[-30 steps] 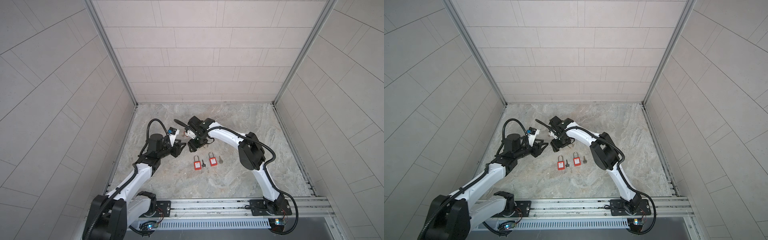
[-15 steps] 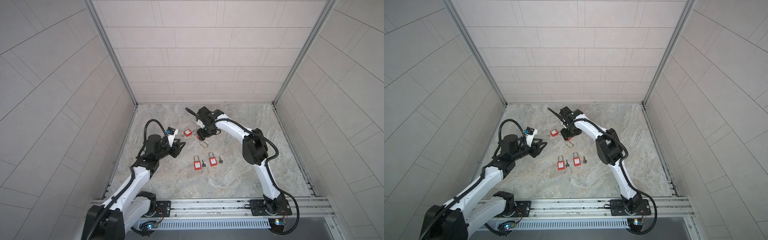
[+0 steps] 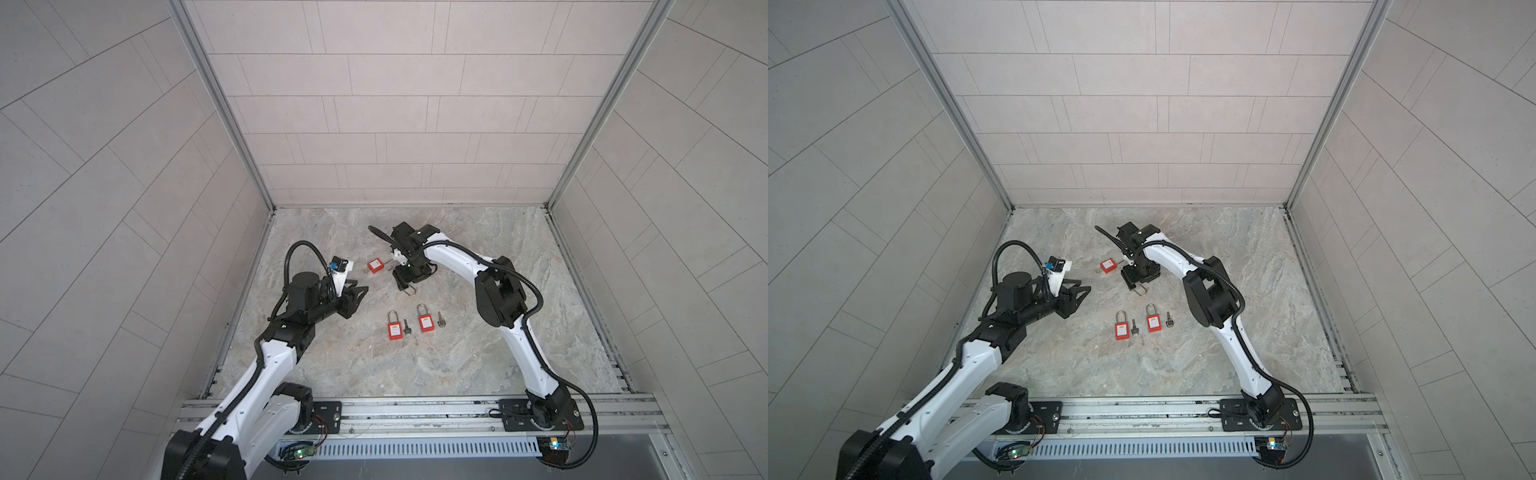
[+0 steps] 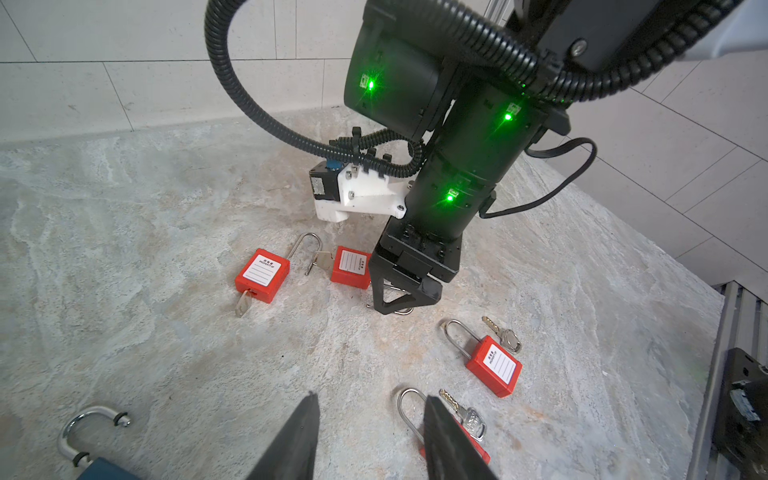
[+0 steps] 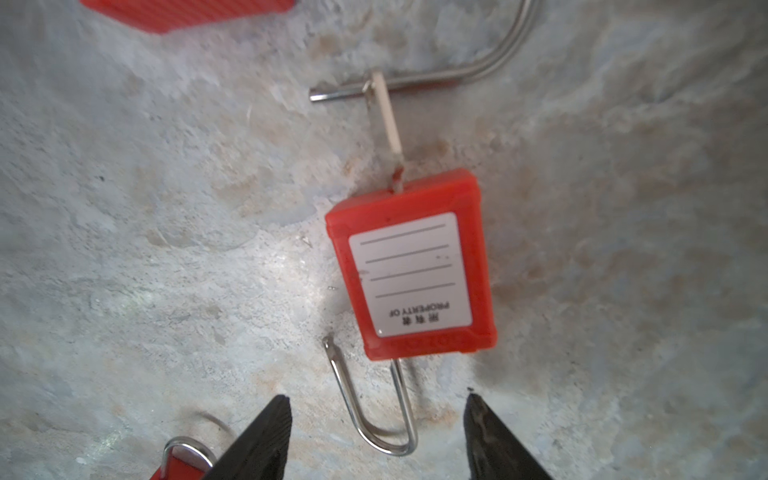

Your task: Lock with the key

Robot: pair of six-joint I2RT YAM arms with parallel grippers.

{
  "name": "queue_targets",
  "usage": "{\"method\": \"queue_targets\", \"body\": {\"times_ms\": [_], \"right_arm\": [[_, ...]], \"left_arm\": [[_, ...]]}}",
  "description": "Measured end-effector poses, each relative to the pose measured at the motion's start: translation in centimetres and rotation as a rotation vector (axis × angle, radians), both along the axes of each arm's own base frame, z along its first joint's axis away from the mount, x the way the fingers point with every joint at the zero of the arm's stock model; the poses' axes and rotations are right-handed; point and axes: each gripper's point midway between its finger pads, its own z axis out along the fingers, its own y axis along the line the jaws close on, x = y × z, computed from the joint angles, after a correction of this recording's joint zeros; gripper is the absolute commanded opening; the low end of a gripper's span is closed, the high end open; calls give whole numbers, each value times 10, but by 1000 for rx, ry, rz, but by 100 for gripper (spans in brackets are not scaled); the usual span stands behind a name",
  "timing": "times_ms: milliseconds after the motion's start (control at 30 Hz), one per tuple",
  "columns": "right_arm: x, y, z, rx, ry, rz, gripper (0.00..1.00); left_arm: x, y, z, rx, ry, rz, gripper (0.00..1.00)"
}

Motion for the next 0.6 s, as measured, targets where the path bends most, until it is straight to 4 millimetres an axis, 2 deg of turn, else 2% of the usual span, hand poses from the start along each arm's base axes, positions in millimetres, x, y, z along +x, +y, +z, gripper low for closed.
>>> {"method": "queue_targets", "body": {"times_ms": [600], "right_arm": [[-26,24,-4,50,90,-3,67]], "left_arm": [[-4,1,-1,2,12,0,46]]}}
